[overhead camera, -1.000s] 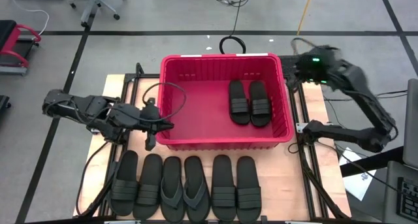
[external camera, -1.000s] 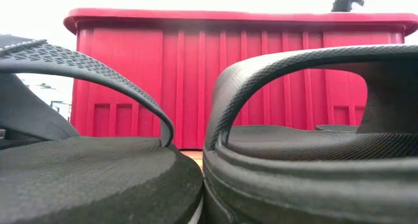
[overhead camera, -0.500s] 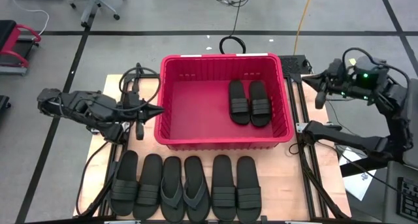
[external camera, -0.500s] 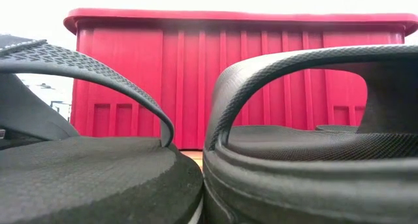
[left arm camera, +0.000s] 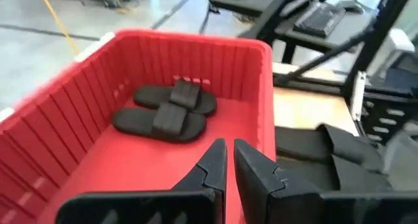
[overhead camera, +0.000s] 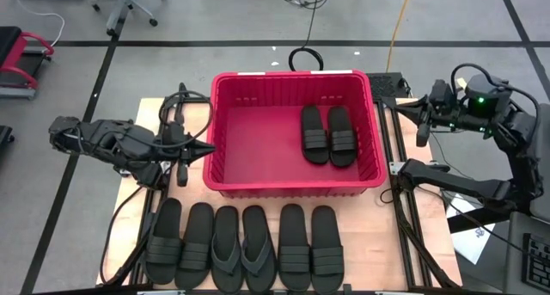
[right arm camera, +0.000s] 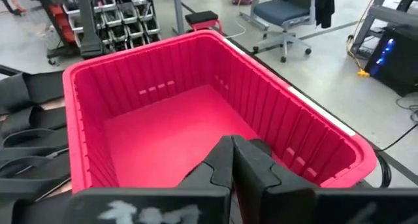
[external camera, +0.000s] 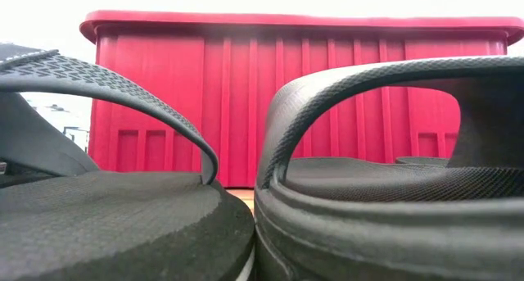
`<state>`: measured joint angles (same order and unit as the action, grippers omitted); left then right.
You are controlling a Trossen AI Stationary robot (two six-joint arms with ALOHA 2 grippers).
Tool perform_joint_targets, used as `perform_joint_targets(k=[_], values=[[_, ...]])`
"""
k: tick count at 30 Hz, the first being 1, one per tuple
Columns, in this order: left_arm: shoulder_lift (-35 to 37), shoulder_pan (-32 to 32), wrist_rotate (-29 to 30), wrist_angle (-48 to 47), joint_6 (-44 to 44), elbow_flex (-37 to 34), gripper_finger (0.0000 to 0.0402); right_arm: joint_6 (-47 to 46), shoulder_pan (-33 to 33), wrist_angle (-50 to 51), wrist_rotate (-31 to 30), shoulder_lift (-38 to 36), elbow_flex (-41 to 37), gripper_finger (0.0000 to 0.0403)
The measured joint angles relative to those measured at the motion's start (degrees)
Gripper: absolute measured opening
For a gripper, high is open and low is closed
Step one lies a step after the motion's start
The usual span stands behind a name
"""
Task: Pick and place slides into bin
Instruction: Put the black slipper into the red bin
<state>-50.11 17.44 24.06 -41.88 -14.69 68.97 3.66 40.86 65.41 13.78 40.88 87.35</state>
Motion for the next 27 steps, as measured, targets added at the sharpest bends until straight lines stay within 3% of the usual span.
perform_joint_targets(k=[6,9,12,18,24,27], values=[[0.0,0.0,-5.1,-1.5,-4.1,0.0,0.0026,0.4,0.0,-2.2,6.7,0.8,0.0,0.0],[0.0,0.0,-3.7,-1.6,-4.4,0.0,0.0026,0.8,0.0,-3.0,11.3,1.4,0.0,0.0],[0.0,0.0,-1.0,-1.9,-3.1,0.0,0.0026,3.9,-0.3,-5.5,20.9,2.2,0.0,0.0],[0.0,-0.2,0.7,-3.0,-2.0,0.0,0.0026,-2.4,-3.4,-7.1,29.9,6.2,-0.1,0.0001],[0.0,-0.2,1.0,-4.3,-2.0,0.0,0.0026,-6.0,-11.0,-16.9,31.1,9.6,-0.1,0.0021],[0.0,-0.2,1.5,-5.1,-1.9,0.0,0.0026,-7.2,-15.5,-25.7,28.1,11.4,-0.1,0.0039]])
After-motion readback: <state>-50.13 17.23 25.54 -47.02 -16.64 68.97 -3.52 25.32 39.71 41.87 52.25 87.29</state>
